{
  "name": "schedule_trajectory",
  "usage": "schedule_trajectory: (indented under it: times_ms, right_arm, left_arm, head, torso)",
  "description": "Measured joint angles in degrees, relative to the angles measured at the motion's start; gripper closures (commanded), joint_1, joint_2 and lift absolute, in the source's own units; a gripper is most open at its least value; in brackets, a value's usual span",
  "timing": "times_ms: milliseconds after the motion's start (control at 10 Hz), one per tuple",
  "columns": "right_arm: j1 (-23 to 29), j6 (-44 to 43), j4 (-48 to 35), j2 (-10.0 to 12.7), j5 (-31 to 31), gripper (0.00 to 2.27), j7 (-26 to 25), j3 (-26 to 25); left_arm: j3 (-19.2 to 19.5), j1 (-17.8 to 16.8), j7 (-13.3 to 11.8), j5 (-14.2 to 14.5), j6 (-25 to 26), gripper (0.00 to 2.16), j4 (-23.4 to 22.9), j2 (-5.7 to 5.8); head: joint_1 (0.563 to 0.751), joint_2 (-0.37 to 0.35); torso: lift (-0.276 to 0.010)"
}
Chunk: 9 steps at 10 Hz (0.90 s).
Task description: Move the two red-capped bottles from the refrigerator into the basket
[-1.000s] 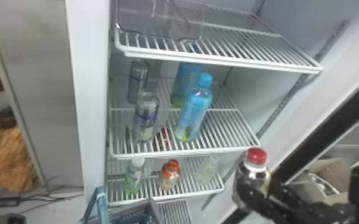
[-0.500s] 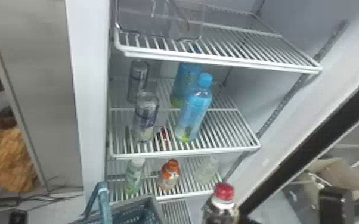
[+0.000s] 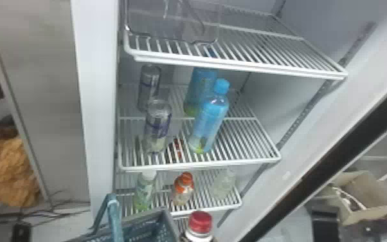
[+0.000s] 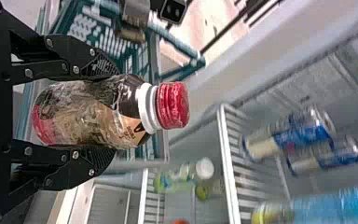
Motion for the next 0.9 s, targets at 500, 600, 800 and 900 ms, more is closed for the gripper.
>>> schedule_trajectory:
  times_ms: [500, 600, 800, 900]
  right_arm:
    - [-2.58, 4.42, 0.95, -0.44, 2.71, 0.12, 1.35, 2.36]
    - [-2.85, 4.53, 1.66, -0.45, 2.98, 0.14, 1.37, 2.36]
    - [-3.11, 4.07, 2.79, -0.44, 2.53, 0.14, 1.45, 2.34]
    - [-3.0, 2.74, 2.97, -0.34, 2.59, 0.13, 1.51, 2.05]
  left_arm:
    - [0.09, -0.18, 0.16, 0.29, -0.4, 1.2, 0.0, 0.17]
    - [-0.01, -0.31, 0.13, 0.35, -0.44, 1.2, 0.0, 0.18]
    - [-0.15, -0.55, 0.12, 0.45, -0.63, 1.2, 0.01, 0.17]
    - [-0.16, -0.47, 0.14, 0.45, -0.68, 1.2, 0.01, 0.17]
  head:
    - [0.695, -0.35]
    - [0.695, -0.35]
    - [0.695, -0.35]
    - [0.695, -0.35]
  torso:
    - [0.0]
    - [0.0]
    - [0.0]
    - [0.0]
